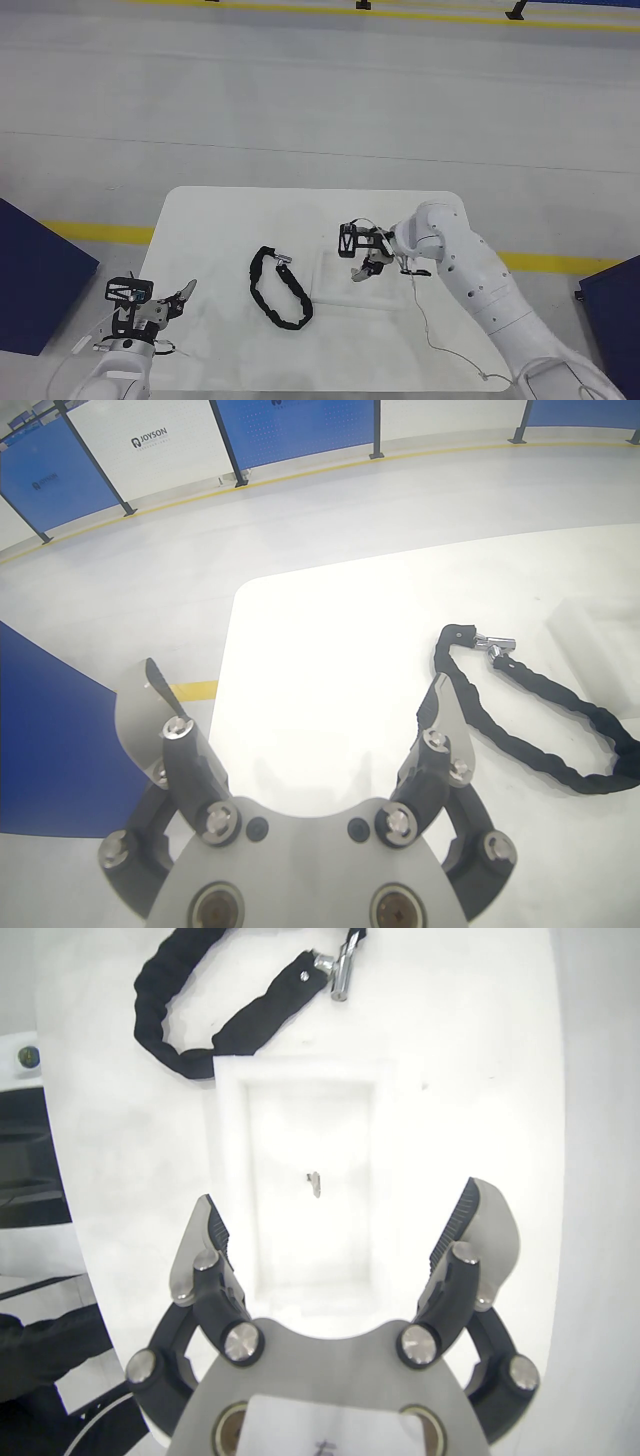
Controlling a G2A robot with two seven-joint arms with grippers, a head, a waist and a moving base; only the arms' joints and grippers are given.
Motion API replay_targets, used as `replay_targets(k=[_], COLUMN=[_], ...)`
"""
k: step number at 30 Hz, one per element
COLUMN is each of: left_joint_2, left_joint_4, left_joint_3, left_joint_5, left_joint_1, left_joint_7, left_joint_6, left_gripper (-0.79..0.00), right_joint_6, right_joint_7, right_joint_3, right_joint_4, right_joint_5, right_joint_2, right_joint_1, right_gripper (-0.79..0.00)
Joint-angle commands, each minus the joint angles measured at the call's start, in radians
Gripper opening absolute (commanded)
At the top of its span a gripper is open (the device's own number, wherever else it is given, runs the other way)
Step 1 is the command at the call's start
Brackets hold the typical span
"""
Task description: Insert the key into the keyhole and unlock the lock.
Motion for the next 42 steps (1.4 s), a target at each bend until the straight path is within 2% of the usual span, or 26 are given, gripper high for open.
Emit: replay_targets(k=[1,10,11,12,14,21,22,23,24,34,38,41,42], left_joint_2=[0.0,0.0,0.0,0.0,0.0,0.0,0.0,0.0,0.0,0.0,0.0,0.0,0.0], left_joint_4=[0.0,0.0,0.0,0.0,0.0,0.0,0.0,0.0,0.0,0.0,0.0,0.0,0.0], left_joint_3=[0.0,0.0,0.0,0.0,0.0,0.0,0.0,0.0,0.0,0.0,0.0,0.0,0.0], left_joint_5=[0.0,0.0,0.0,0.0,0.0,0.0,0.0,0.0,0.0,0.0,0.0,0.0,0.0], left_joint_1=[0.0,0.0,0.0,0.0,0.0,0.0,0.0,0.0,0.0,0.0,0.0,0.0,0.0], left_joint_7=[0.0,0.0,0.0,0.0,0.0,0.0,0.0,0.0,0.0,0.0,0.0,0.0,0.0], left_joint_6=[0.0,0.0,0.0,0.0,0.0,0.0,0.0,0.0,0.0,0.0,0.0,0.0,0.0], left_gripper=[0.0,0.0,0.0,0.0,0.0,0.0,0.0,0.0,0.0,0.0,0.0,0.0,0.0], right_joint_6=[0.0,0.0,0.0,0.0,0.0,0.026,0.038,0.047,0.049,0.065,0.06,0.062,0.067], right_joint_7=[0.0,-0.028,-0.042,-0.053,-0.075,-0.173,-0.191,-0.208,-0.222,-0.301,-0.307,-0.311,-0.311], right_joint_3=[-0.062,-0.224,-0.234,-0.243,-0.26,-0.286,-0.288,-0.291,-0.295,-0.313,-0.316,-0.319,-0.318], right_joint_4=[0.032,0.136,0.146,0.156,0.175,0.233,0.238,0.243,0.248,0.31,0.326,0.337,0.342], right_joint_5=[0.019,0.05,0.045,0.038,0.018,-0.05,-0.063,-0.075,-0.086,-0.139,-0.143,-0.147,-0.147], right_joint_2=[-0.003,-0.018,-0.019,-0.02,-0.022,-0.038,-0.04,-0.043,-0.045,-0.071,-0.08,-0.085,-0.087], right_joint_1=[0.031,0.107,0.109,0.11,0.113,0.114,0.113,0.111,0.111,0.12,0.123,0.122,0.122], right_gripper=[0.0,0.0,-0.028,-0.114,-0.172,-0.237,-0.299,-0.394,-0.428,-0.56,-0.637,-0.656,-0.711])
